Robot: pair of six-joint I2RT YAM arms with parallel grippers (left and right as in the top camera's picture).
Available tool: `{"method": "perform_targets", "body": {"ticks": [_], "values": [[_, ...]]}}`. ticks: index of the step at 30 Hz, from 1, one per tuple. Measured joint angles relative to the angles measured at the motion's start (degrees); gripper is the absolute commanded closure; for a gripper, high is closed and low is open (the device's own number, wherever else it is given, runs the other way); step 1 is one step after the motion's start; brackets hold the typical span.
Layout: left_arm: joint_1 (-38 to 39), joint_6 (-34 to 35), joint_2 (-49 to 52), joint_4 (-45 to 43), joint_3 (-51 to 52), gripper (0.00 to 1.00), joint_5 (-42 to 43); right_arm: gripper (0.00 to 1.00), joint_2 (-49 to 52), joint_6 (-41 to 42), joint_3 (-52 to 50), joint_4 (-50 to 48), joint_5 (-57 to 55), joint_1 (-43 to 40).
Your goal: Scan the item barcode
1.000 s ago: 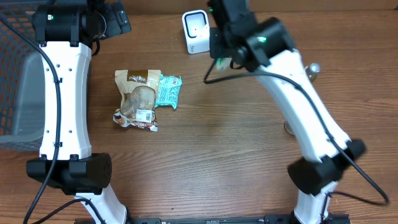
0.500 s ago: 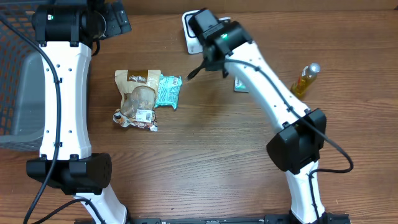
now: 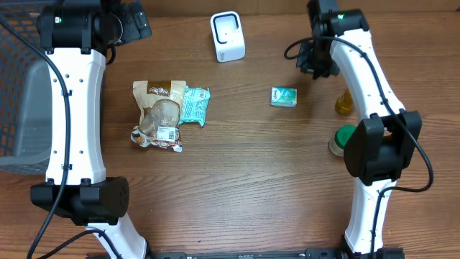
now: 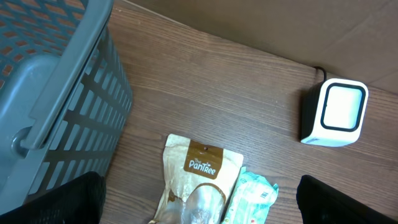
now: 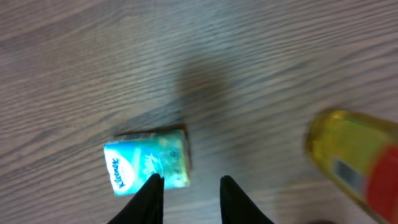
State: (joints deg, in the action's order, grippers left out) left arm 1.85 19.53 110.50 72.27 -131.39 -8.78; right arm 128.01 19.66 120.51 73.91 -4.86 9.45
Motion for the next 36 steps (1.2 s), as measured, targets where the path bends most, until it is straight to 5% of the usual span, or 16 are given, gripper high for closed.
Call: {"method": "perform_targets", "body": {"ticks": [14, 34, 36], "values": [[0.0, 0.0, 0.0, 0.0, 0.0, 0.00, 0.0, 0.67, 0.1, 1.4, -18.6, -12.9, 6.1, 3.6], [0.0, 0.0, 0.0, 0.0, 0.0, 0.00, 0.0, 0.54, 0.0, 4.3, -14.8, -2.5, 12.1, 16.1], [0.0, 0.0, 0.0, 0.0, 0.0, 0.00, 0.0, 0.65, -0.1, 4.2, -13.7, 0.9, 12.0, 16.3]]}}
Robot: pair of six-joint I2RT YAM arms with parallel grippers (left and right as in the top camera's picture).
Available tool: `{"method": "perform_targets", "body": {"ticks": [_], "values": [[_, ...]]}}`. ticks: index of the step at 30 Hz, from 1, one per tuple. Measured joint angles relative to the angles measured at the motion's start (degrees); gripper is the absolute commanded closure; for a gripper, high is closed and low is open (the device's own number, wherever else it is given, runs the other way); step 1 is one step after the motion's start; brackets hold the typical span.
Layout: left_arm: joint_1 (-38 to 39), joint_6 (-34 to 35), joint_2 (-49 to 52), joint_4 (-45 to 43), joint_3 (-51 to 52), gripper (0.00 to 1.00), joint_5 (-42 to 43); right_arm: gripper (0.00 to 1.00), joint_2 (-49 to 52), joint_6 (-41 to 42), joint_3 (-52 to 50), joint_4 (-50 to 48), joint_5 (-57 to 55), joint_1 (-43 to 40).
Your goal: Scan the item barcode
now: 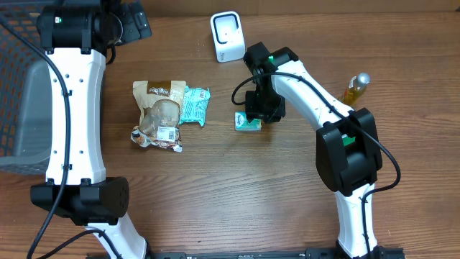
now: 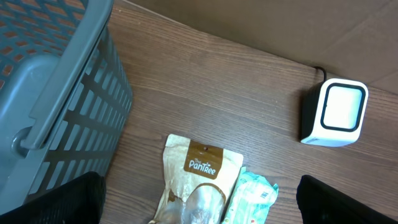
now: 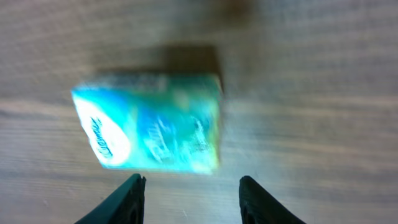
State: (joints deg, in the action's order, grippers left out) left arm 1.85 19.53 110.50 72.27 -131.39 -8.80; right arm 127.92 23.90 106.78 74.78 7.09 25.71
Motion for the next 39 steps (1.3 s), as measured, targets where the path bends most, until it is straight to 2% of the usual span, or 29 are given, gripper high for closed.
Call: {"method": "perform_targets", "body": {"ticks": [1, 2, 3, 10, 19, 23, 29, 33, 39], "values": [[0.0, 0.0, 0.0, 0.0, 0.0, 0.01, 0.0, 0.82, 0.0, 0.0, 0.1, 1.6, 0.0, 0.1], [0.0, 0.0, 0.0, 0.0, 0.0, 0.00, 0.0, 0.92, 0.0, 0.3, 0.1, 3.1, 0.0, 0.2], [0.0, 0.0, 0.0, 0.0, 0.0, 0.00, 0.0, 0.96, 0.0, 0.1, 0.1, 4.7, 0.2, 0.4], [0.0, 0.0, 0.0, 0.0, 0.0, 0.01, 0.0, 0.96, 0.0, 0.3, -0.8, 3.9, 3.0, 3.1], [0.0, 0.0, 0.0, 0.0, 0.0, 0.01, 0.0, 0.92, 0.0, 4.1, -5.3, -8.7, 1.2, 9.6], [0.0, 0.0, 0.0, 0.0, 0.0, 0.00, 0.0, 0.91, 0.0, 4.7, -5.4, -14.9, -2.3, 11.5], [0.0, 0.0, 0.0, 0.0, 0.0, 0.00, 0.0, 0.87, 0.0, 4.7, -5.4, -18.9, -9.0, 12.2], [0.0, 0.0, 0.0, 0.0, 0.0, 0.00, 0.0, 0.87, 0.0, 4.8, -5.4, -17.3, -5.3, 12.2], [0.0, 0.0, 0.0, 0.0, 0.0, 0.00, 0.0, 0.86, 0.0, 4.7, -5.4, -7.4, -2.5, 12.2]]}}
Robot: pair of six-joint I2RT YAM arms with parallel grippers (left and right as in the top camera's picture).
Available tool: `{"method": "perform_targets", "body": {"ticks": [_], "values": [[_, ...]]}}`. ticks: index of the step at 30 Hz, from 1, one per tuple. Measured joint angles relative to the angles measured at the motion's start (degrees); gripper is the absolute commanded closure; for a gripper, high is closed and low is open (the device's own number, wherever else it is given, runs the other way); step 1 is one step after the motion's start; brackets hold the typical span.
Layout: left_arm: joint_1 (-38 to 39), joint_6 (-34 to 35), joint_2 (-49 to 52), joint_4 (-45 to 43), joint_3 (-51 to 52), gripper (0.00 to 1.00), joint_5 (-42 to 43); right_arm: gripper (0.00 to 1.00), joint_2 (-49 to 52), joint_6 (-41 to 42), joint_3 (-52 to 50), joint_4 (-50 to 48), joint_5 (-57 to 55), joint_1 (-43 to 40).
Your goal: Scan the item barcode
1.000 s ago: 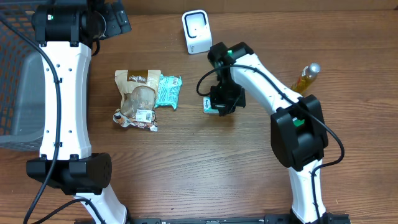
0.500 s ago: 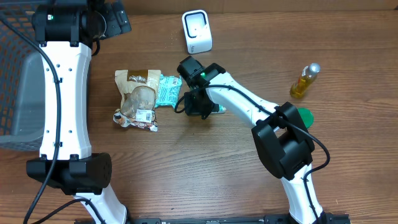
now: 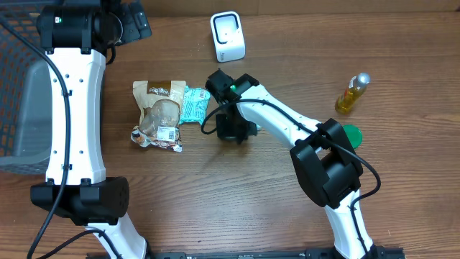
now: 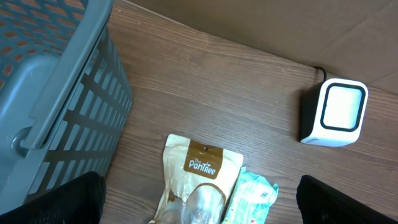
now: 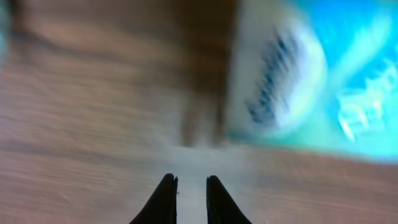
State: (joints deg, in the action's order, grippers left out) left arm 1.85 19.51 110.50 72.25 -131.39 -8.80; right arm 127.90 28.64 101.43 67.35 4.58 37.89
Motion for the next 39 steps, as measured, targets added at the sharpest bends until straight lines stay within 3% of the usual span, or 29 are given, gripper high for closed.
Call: {"method": "perform_targets", "body": {"ticks": [7, 14, 22, 32, 39], "values": [[0.0, 0.0, 0.0, 0.0, 0.0, 0.00, 0.0, 0.87, 0.0, -0.1, 0.0, 0.9, -6.6, 0.0], [0.0, 0.0, 0.0, 0.0, 0.0, 0.00, 0.0, 0.86, 0.0, -0.2, -2.3, -12.8, -10.7, 0.0], [0.0, 0.0, 0.0, 0.0, 0.0, 0.00, 0.0, 0.76, 0.0, -0.8, -4.0, -23.8, -16.7, -0.4], [0.0, 0.0, 0.0, 0.0, 0.0, 0.00, 0.0, 0.70, -0.6, -3.1, 6.8, -9.9, -16.9, -1.5], [0.0, 0.0, 0.0, 0.0, 0.0, 0.01, 0.0, 0.70, -1.2, -3.2, 6.7, -4.7, -17.9, -1.5]]}}
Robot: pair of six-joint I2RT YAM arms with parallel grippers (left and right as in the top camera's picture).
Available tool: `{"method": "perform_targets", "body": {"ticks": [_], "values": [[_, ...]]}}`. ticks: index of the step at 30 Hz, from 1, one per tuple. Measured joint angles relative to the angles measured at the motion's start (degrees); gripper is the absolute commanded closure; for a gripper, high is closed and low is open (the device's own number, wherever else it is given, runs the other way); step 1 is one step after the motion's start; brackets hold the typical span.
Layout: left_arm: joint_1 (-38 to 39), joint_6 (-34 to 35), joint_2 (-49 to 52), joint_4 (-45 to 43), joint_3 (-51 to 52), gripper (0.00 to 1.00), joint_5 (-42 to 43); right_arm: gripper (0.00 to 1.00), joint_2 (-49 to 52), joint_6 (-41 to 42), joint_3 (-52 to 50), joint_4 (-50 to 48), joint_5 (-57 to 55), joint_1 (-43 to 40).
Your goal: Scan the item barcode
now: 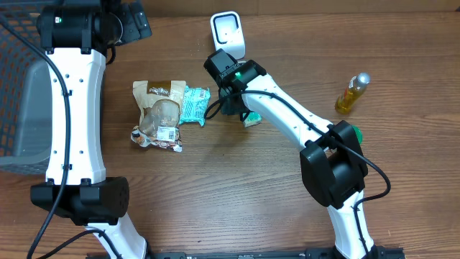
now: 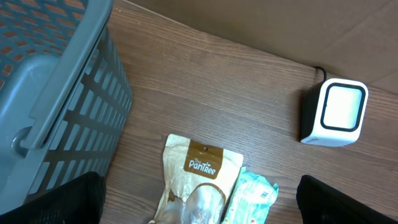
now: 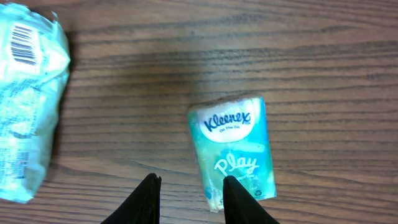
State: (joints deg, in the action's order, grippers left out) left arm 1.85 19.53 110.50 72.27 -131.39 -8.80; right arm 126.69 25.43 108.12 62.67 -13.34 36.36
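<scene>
A small teal Kleenex tissue pack (image 1: 251, 119) (image 3: 233, 152) lies flat on the wood table, just right of centre. My right gripper (image 1: 230, 101) (image 3: 189, 199) hovers above it, open and empty. The pack lies beside its right finger (image 3: 239, 202), not between the fingers. The white barcode scanner (image 1: 228, 34) (image 2: 333, 114) stands at the back edge. My left gripper (image 1: 129, 25) (image 2: 199, 208) is wide open, high over the back left, looking down at the snack bag.
A PanTree snack bag (image 1: 159, 115) (image 2: 199, 177) and a teal wipes pack (image 1: 193, 106) (image 3: 28, 124) lie left of the tissue pack. A grey basket (image 1: 21, 101) (image 2: 50, 81) fills the left edge. An oil bottle (image 1: 353, 92) and a green lid (image 1: 353, 132) sit at the right.
My right gripper was lower on the table with its fingers nearly together, the pack blurred beside them. Now it is farther back with fingers apart, and the pack lies in plain view. The left arm is unchanged.
The tissue pack first lay right of centre near the oil bottle, with my right gripper beside it. Then pack and gripper were nearer the middle, then close to the wipes pack. Now the pack rests just right of the wipes, and the gripper is open above it.
</scene>
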Motion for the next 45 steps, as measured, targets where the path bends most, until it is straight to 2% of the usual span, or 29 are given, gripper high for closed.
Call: {"method": "perform_targets", "body": {"ticks": [6, 9, 21, 29, 33, 39, 45], "values": [[0.0, 0.0, 0.0, 0.0, 0.0, 0.01, 0.0, 0.69, 0.0, 0.0, -4.1, -1.7, -1.2, 0.0], [0.0, 0.0, 0.0, 0.0, 0.0, 0.01, 0.0, 0.66, 0.4, -0.1, -5.3, -2.0, -2.7, 0.0], [0.0, 0.0, 0.0, 0.0, 0.0, 0.00, 0.0, 0.65, 4.3, -0.3, -5.4, -3.1, -5.5, 0.5], [0.0, 0.0, 0.0, 0.0, 0.0, 0.00, 0.0, 0.59, 4.3, -0.8, -5.3, -3.3, -5.5, 0.5], [0.0, 0.0, 0.0, 0.0, 0.0, 0.00, 0.0, 0.56, 5.0, -2.0, -3.5, -2.5, -5.4, 0.5], [0.0, 0.0, 0.0, 0.0, 0.0, 0.00, 0.0, 0.56, 6.1, -4.1, 2.1, 1.7, -7.0, 0.5], [0.0, 0.0, 0.0, 0.0, 0.0, 0.00, 0.0, 0.57, 6.1, -4.5, 3.3, 2.9, -8.0, 0.5]]}}
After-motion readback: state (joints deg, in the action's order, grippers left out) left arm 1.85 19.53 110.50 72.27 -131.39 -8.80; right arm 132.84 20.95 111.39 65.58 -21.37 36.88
